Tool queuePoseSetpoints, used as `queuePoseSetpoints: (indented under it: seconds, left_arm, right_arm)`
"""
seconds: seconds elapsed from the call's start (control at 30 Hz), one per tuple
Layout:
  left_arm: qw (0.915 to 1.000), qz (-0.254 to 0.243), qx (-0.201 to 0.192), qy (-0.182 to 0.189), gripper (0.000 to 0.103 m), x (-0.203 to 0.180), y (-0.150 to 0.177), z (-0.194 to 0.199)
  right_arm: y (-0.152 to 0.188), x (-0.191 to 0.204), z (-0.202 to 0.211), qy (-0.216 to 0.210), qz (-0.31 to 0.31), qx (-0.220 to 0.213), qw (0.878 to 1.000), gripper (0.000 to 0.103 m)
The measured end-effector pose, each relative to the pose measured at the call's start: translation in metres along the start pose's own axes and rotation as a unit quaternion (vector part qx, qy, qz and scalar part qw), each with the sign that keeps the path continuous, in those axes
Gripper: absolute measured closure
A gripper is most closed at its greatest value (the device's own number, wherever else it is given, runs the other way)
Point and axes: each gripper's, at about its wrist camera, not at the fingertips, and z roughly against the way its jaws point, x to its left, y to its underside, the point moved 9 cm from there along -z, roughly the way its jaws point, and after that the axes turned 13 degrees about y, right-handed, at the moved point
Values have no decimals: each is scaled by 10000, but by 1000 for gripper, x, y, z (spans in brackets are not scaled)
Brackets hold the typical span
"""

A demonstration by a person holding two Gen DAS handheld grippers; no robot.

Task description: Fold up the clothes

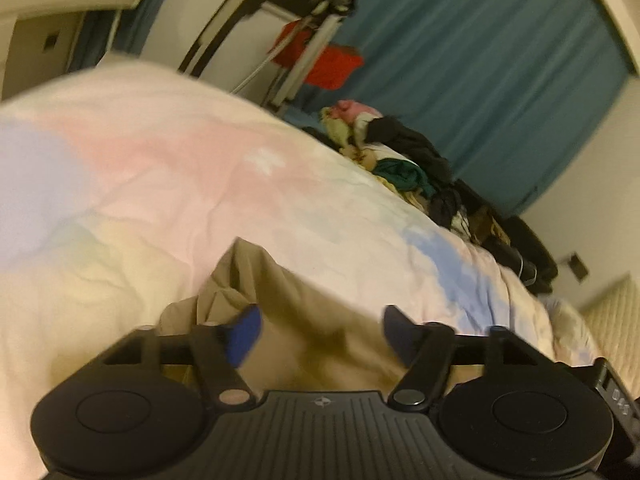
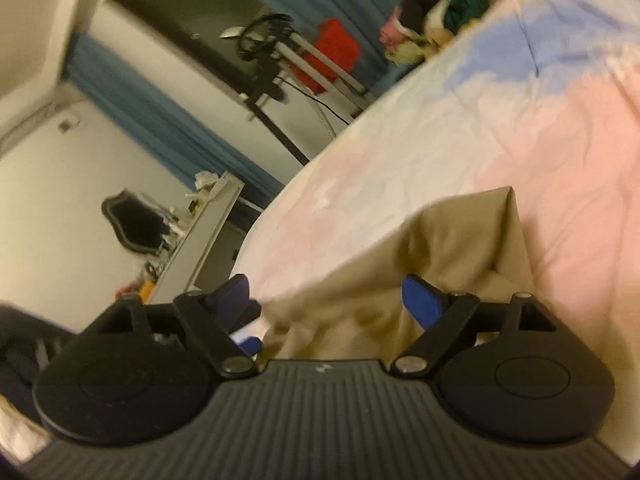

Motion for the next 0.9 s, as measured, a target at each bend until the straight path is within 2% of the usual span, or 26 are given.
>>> queuePoseSetpoints:
  seconds: [0.07,0.13,0.17,0.27,0.33,0.4,0.43,0.47,0.53,0.63,0.73,0.9]
  left_arm:
    - [9997,-207,117,17,23,-8,9,7]
    - [9990,-382,226,-37,23,-10,16,7]
    - [9985,-456,272,-104,23,-9,19,4]
    - [9967,-629,397,-324,23,-4,23,-10]
    - [9955,-676,455,-484,23,4,26,-20]
    - [9946,-678,507,-602,23,11,29,-27]
    - [9937,-738,525,-654,23,13,31,-33]
    - [9923,-838,541,-729,23,14,32,-39]
    - [9898,-936,663,-844,23,16,37,-48]
    - [9890,-961,683,-898,23,16,40,-47]
    - [9856,-1228,728,-911,23,7,45,-35]
    - [9850,-1386,737,-720,23,-12,57,-2]
  right_arm:
    - [9,-4,17,147,209,-131,9996,17]
    - [18,-7,20,432,549,-61,9975,29]
    - [21,-8,19,569,731,-38,9957,37]
    - [19,-2,0,895,1331,-109,9870,49]
    - [15,-3,-19,1138,1612,-210,9801,51]
    - [9,-11,-41,1377,1719,-275,9751,52]
    - [6,-18,-52,1484,1689,-228,9741,57]
    - [3,-24,-62,1575,1649,-174,9735,66]
    - [3,-29,-58,1607,1577,-156,9742,71]
    - [2,-30,-43,1589,1511,-222,9754,71]
    - [5,-23,-18,1591,1583,-328,9739,69]
    - [18,-13,23,1616,1724,-427,9707,69]
